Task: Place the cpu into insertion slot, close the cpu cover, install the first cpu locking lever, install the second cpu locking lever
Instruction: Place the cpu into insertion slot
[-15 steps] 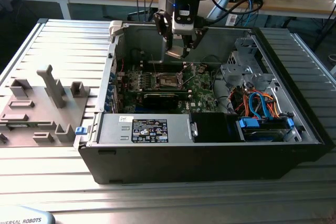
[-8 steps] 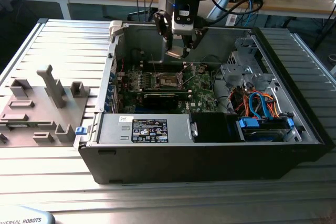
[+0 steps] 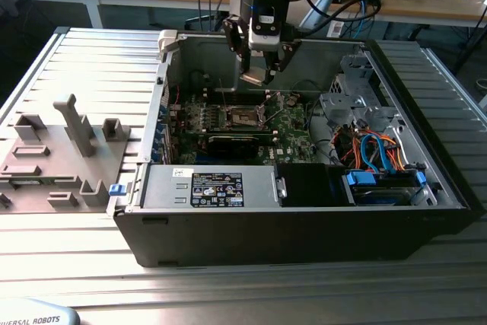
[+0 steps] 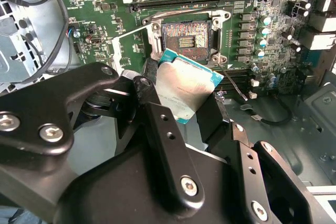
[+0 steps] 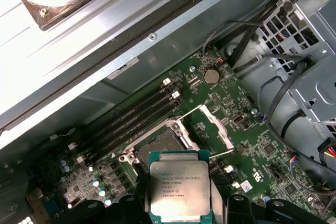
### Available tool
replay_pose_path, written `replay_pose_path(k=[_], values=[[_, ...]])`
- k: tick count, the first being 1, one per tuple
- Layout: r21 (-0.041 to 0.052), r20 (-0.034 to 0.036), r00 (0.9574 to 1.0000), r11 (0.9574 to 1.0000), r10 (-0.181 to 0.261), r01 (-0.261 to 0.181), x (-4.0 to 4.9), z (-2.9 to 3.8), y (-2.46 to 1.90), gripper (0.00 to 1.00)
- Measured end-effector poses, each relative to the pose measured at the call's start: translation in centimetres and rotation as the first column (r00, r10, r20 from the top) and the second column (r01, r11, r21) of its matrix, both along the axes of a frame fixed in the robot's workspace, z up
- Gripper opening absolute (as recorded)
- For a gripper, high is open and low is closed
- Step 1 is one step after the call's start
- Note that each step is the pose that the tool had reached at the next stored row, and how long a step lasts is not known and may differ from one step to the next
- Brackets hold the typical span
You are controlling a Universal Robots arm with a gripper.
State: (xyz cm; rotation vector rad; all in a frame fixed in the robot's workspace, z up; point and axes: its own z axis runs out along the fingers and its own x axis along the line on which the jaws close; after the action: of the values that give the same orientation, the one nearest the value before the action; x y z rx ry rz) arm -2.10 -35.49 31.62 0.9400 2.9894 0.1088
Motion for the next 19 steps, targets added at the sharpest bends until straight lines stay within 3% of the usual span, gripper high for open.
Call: replay_pose_path(k=[19], values=[[0.0000, 0.0000, 0.9998, 0.9998, -0.020, 0.020, 0.00, -0.06, 0.00, 0.54]])
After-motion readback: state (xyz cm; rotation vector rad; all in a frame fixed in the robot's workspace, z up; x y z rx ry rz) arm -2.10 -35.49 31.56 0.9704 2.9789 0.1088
